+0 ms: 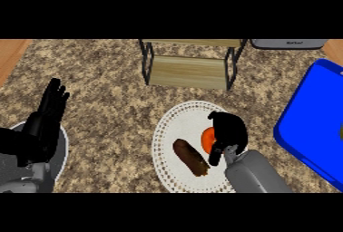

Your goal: Pick the squash from the placemat and place it in the tiered shelf

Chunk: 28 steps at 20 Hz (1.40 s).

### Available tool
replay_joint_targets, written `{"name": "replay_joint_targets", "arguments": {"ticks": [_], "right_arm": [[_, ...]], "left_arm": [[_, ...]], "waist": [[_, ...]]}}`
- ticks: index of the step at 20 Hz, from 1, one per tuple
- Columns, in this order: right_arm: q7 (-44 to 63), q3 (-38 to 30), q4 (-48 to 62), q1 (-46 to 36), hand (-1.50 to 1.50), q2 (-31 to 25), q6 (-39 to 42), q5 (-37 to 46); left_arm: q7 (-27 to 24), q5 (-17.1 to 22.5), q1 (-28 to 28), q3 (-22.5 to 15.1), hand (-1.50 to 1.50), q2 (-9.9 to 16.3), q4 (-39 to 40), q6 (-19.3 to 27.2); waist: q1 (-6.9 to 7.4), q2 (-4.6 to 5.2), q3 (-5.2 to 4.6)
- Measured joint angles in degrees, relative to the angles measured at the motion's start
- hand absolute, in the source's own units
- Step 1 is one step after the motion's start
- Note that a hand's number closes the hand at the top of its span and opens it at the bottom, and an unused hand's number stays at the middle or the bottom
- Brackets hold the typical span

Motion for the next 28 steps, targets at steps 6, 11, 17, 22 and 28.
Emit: {"name": "replay_joint_targets", "arguments": {"ticks": [6,11,17,22,28], "right_arm": [[-3.4,1.8,1.0,-0.4,1.5,0.1,-0.5,5.1],[-3.2,3.0,2.5,-2.3,1.5,2.5,-2.1,8.9],[9.1,14.3,5.6,-9.3,1.5,5.4,-10.6,-0.1],[12.8,19.1,5.4,-16.7,1.5,5.9,-16.6,-9.0],[15.2,17.3,-0.7,-24.5,1.5,6.0,-22.1,-9.7]], "left_arm": [[0.7,-1.2,0.1,-0.3,0.0,-1.0,-0.8,-0.1],[2.5,-2.4,-0.4,-0.2,0.0,-1.5,-2.1,0.1],[1.4,-1.8,-1.4,-0.2,0.0,-1.9,-0.1,-1.1],[1.0,-1.9,-1.8,-0.7,0.0,-2.2,0.4,-1.8],[2.2,-2.1,-2.6,-0.3,0.0,-2.0,0.3,-1.4]], "waist": [[0.03,-0.27,-0.14],[0.07,-0.12,-0.08],[1.79,0.25,0.0],[2.66,0.38,0.04],[2.12,-0.11,0.05]]}}
